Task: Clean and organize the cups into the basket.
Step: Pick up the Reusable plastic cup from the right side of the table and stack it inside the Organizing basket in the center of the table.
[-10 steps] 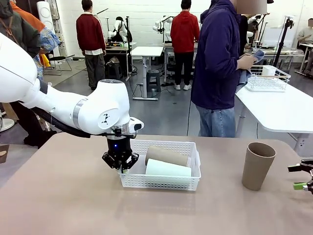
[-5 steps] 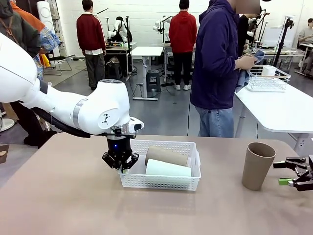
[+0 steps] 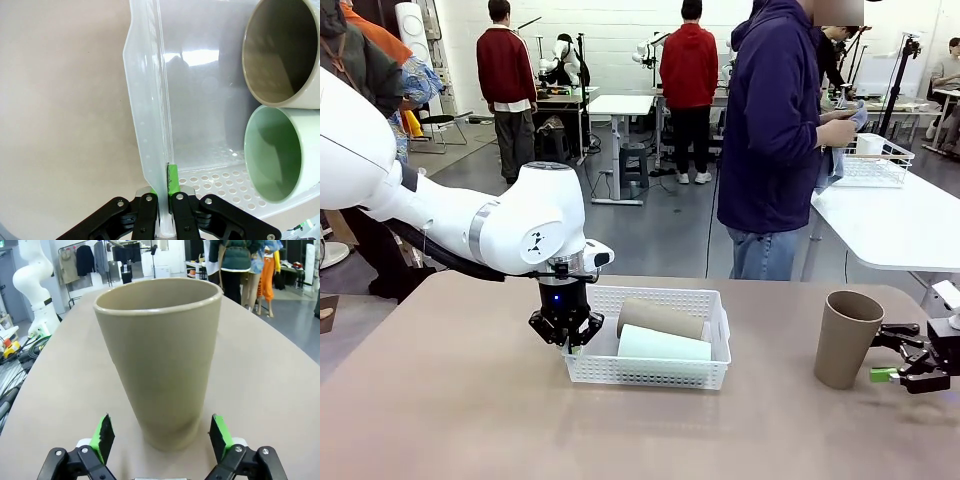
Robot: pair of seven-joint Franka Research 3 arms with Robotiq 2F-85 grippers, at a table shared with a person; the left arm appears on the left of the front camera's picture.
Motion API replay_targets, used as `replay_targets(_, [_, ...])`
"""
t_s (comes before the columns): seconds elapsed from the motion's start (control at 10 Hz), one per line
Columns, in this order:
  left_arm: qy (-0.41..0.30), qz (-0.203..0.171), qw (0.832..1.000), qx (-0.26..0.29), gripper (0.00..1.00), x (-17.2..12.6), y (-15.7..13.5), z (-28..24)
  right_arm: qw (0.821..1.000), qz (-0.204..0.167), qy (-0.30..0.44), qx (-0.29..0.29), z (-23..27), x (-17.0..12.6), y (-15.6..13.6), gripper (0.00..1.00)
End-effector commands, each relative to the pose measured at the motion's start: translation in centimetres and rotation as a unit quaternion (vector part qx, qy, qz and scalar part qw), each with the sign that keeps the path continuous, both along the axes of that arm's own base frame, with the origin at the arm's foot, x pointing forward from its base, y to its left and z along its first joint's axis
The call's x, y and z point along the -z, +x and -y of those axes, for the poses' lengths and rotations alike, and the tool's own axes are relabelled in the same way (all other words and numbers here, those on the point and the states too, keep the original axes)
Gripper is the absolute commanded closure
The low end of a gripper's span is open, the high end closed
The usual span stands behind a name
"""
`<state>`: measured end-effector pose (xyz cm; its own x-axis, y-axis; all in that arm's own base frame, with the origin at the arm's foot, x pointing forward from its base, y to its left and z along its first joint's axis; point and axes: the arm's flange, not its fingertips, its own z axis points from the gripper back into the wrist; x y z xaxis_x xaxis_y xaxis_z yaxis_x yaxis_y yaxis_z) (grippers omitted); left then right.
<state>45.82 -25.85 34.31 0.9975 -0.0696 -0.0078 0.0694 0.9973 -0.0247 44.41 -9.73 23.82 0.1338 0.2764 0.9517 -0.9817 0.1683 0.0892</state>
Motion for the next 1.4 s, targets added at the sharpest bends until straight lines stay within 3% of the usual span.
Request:
replay_targets(0.0, [0.001,-0.001,1.0,0.001,1.0,0.1,-0.1,0.0,1.0,0.002,0.014,-0.001,-1.4,0.1,0.4,0.0])
replay_targets(1.1, [0.001,-0.001,1.0,0.001,1.0,0.1,-0.1,0.0,0.998,-0.004,0.025,-0.051,-8.8,1.8,0.8,0.03])
replay_targets(1.2, [0.001,-0.001,1.0,0.001,1.0,0.1,-0.1,0.0,0.998,-0.004,0.029,-0.056,-8.8,1.8,0.8,0.59])
replay_targets(1.3, [0.001,-0.001,1.0,0.001,1.0,0.1,-0.1,0.0,0.998,-0.002,0.03,-0.058,-8.7,1.8,0.7,0.62])
